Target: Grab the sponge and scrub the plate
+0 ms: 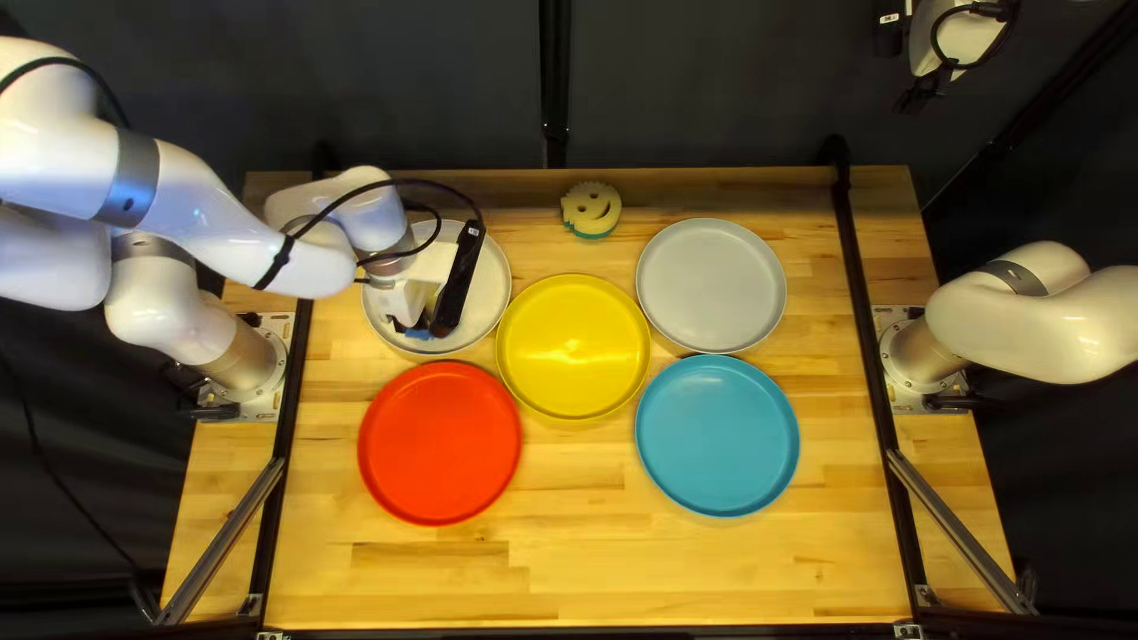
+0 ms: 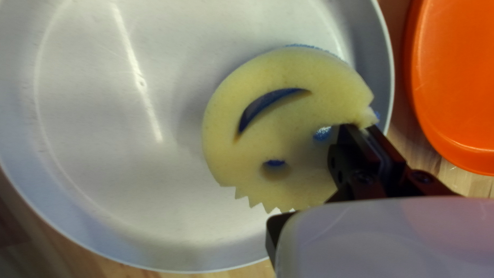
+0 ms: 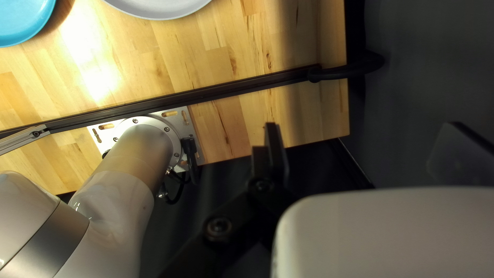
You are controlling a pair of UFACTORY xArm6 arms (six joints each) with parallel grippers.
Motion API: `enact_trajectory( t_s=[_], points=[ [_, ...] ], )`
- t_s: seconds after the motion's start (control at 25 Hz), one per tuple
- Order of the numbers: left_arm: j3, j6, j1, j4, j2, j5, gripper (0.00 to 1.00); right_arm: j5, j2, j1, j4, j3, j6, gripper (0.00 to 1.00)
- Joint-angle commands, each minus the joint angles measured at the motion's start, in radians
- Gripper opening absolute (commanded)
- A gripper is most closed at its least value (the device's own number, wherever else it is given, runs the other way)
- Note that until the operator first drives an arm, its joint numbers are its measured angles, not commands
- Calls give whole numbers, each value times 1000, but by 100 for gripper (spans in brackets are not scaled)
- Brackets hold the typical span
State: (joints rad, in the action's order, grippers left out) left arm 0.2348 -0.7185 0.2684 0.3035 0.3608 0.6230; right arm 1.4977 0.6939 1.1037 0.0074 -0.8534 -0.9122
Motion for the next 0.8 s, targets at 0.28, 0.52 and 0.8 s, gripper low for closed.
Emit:
enact_trajectory(
  t_s=[0.28,0.52,0.8],
  points=[
    [118,-120,134,-11,-128,12,0,0,0,0,0,0,0,100],
    [179,-158,202,-34,-161,47,0,0,0,0,0,0,0,100],
    [177,-148,159,-16,-173,21,0,0,0,0,0,0,0,100]
  ],
)
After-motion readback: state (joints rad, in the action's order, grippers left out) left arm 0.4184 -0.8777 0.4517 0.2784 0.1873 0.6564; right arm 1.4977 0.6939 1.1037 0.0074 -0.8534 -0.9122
